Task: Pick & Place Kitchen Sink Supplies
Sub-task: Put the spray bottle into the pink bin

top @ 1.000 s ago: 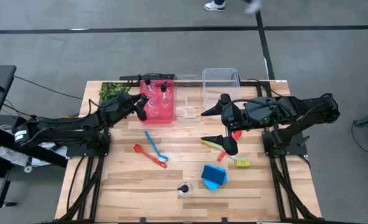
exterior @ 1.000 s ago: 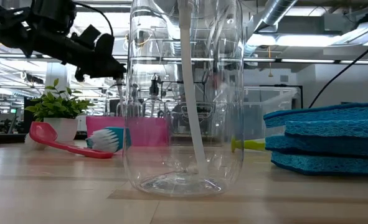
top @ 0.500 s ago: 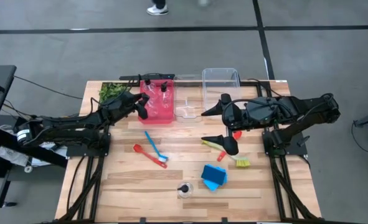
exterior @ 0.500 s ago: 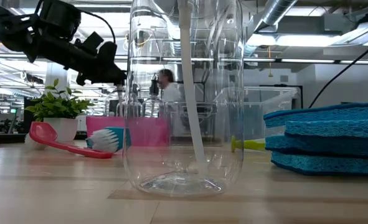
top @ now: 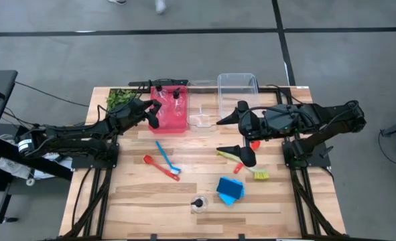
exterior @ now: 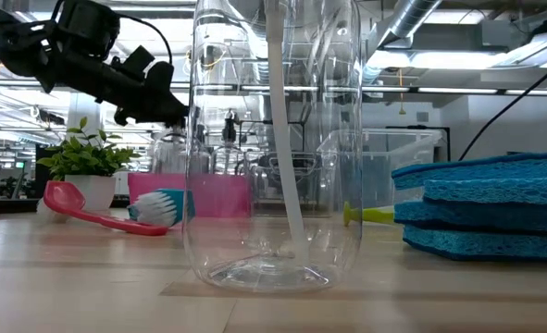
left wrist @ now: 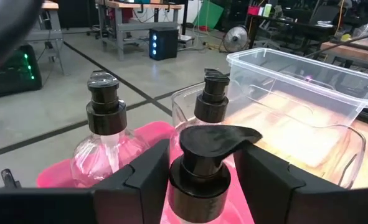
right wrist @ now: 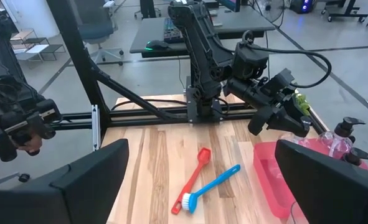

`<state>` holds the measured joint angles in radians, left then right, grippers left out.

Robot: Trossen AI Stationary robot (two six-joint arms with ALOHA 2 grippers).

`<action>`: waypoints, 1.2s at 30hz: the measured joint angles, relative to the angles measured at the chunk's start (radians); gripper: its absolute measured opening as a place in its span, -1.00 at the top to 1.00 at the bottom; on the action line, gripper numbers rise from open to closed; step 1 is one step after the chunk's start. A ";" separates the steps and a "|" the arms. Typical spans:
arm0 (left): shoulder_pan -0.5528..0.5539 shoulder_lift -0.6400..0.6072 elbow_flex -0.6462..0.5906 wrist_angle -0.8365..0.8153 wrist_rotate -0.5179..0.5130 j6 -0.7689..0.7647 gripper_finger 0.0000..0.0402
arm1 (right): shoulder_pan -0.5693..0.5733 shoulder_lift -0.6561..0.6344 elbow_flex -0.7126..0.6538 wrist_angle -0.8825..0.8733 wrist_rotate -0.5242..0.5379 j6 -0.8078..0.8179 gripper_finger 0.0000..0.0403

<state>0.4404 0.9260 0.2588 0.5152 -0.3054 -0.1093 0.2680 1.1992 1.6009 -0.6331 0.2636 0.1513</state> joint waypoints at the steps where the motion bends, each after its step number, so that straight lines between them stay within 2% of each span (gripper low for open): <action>1: 0.000 0.000 0.000 0.000 0.000 0.000 0.09 | 0.000 0.000 0.000 0.000 0.000 0.000 -0.97; 23: -0.002 0.057 0.001 -0.001 0.019 -0.003 0.07 | 0.000 0.000 0.000 0.000 0.000 0.000 -0.97; 36: -0.002 0.057 0.001 0.002 0.074 -0.001 0.07 | 0.000 0.000 0.000 0.000 0.000 0.000 -0.97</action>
<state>0.4381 0.9829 0.2596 0.5171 -0.2317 -0.1101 0.2680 1.1992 1.6009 -0.6331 0.2638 0.1513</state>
